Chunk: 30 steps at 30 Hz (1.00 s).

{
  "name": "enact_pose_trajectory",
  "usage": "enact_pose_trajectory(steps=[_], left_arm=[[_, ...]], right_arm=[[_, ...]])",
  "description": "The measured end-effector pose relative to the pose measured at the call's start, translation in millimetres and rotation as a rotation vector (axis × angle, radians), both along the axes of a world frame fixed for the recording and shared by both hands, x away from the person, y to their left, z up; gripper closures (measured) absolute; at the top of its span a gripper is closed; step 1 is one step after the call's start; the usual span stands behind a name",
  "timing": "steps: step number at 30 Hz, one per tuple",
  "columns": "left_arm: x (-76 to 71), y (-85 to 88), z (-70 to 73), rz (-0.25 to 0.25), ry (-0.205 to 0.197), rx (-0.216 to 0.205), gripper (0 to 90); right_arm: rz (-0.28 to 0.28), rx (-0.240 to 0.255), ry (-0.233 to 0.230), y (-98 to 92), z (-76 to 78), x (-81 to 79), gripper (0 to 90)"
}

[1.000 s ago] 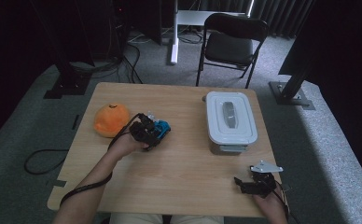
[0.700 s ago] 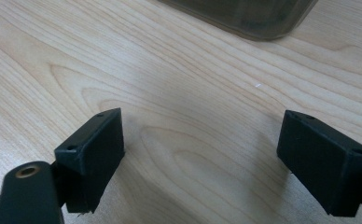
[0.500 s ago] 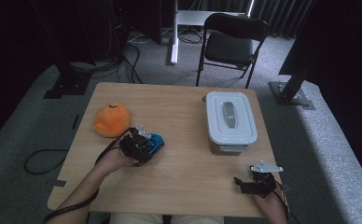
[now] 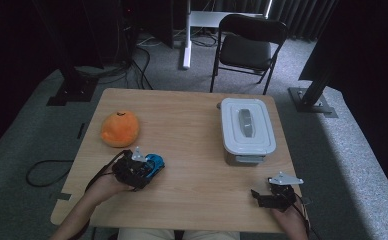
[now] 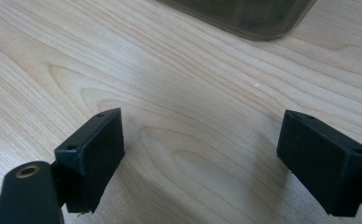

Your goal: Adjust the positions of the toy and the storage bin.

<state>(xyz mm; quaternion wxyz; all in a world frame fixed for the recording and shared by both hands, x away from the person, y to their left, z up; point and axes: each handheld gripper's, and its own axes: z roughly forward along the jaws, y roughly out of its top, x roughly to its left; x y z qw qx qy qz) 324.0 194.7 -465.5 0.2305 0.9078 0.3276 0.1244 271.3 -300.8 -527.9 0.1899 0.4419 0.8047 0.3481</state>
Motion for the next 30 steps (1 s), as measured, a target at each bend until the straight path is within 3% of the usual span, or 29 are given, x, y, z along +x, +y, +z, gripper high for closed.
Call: enact_pose_trajectory(steps=[10, 19, 27, 30], left_arm=[[-22.2, 21.6, -5.9, 0.008, 0.008, -0.023, 25.8], [-42.9, 34.2, -14.9, -0.008, 0.011, 0.015, 25.8], [-51.5, 48.1, -21.8, -0.002, 0.032, -0.022, 25.8], [-53.0, 50.9, -25.6, -0.016, 0.036, -0.015, 25.8]], right_arm=[[-0.002, 0.0, 0.0, 0.0, 0.0, 0.0, 14.3], [-0.003, 0.001, 0.0, -0.1, 0.0, 0.0, 14.3], [-0.004, 0.001, 0.0, -0.1, 0.0, 0.1, 14.3], [-0.004, 0.0, 0.0, -0.1, 0.0, 0.1, 14.3]])
